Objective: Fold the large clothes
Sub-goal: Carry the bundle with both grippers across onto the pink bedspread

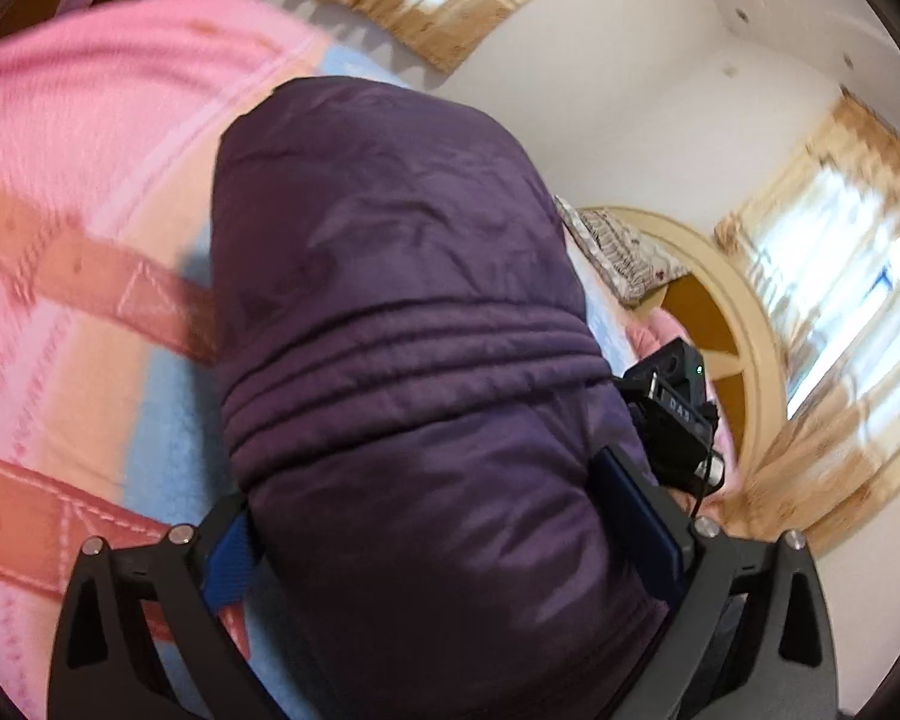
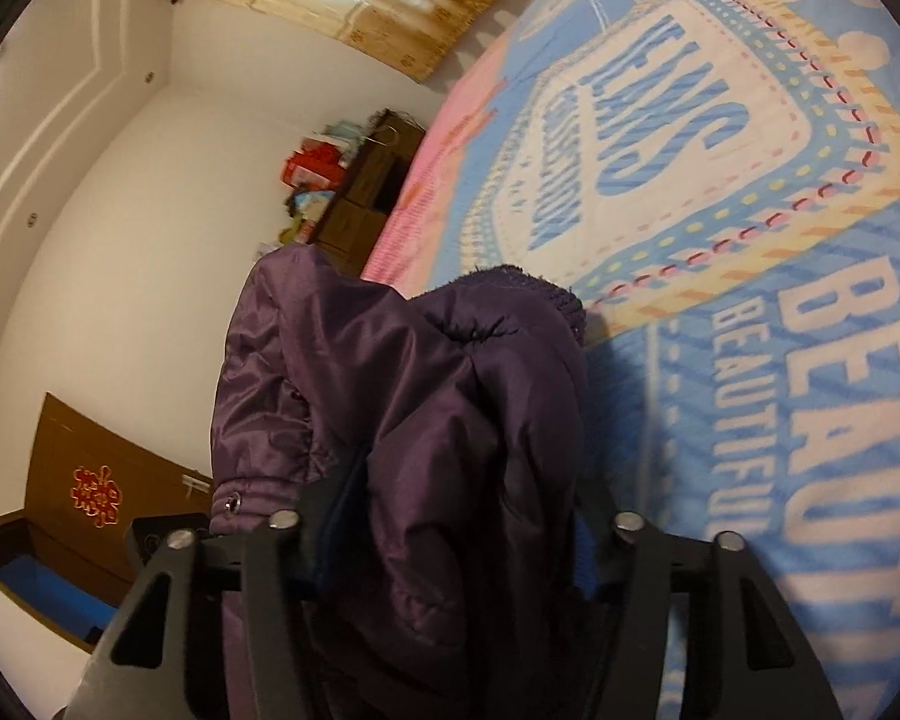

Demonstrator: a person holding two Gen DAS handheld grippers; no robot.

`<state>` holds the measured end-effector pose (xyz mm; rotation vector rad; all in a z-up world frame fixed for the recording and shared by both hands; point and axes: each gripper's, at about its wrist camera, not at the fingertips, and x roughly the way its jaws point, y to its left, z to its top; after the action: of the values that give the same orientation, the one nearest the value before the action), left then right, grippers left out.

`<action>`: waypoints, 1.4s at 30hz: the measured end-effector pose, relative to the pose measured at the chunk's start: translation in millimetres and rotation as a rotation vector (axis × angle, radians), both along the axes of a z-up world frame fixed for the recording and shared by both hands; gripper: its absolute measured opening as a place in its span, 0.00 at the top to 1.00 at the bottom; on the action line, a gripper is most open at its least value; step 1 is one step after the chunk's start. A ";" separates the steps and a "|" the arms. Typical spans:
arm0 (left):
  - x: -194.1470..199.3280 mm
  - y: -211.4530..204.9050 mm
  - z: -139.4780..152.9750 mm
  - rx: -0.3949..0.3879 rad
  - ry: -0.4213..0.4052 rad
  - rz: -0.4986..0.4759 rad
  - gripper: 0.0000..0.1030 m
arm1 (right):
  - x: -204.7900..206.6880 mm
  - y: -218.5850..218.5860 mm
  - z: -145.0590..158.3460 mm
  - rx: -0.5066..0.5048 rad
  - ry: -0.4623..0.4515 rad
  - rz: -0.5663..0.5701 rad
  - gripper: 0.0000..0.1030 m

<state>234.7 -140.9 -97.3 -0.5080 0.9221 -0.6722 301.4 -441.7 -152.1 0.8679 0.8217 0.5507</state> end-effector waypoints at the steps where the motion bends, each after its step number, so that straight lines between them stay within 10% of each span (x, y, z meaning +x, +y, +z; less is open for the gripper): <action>1: -4.7 -0.3 6.1 0.018 -0.015 -0.003 0.02 | -2.6 4.3 3.2 0.003 -0.015 0.005 0.51; 14: -40.8 54.6 62.7 0.215 -0.168 0.109 0.03 | 9.2 114.3 46.6 0.070 -0.127 0.167 0.57; 42: -64.9 162.6 58.6 0.265 -0.079 0.363 0.08 | 83.5 355.7 43.5 0.046 -0.081 0.487 0.65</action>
<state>169.8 21.7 -38.6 -0.3948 0.8023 -0.2344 384.9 -86.0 -108.5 0.6799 0.9530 1.0278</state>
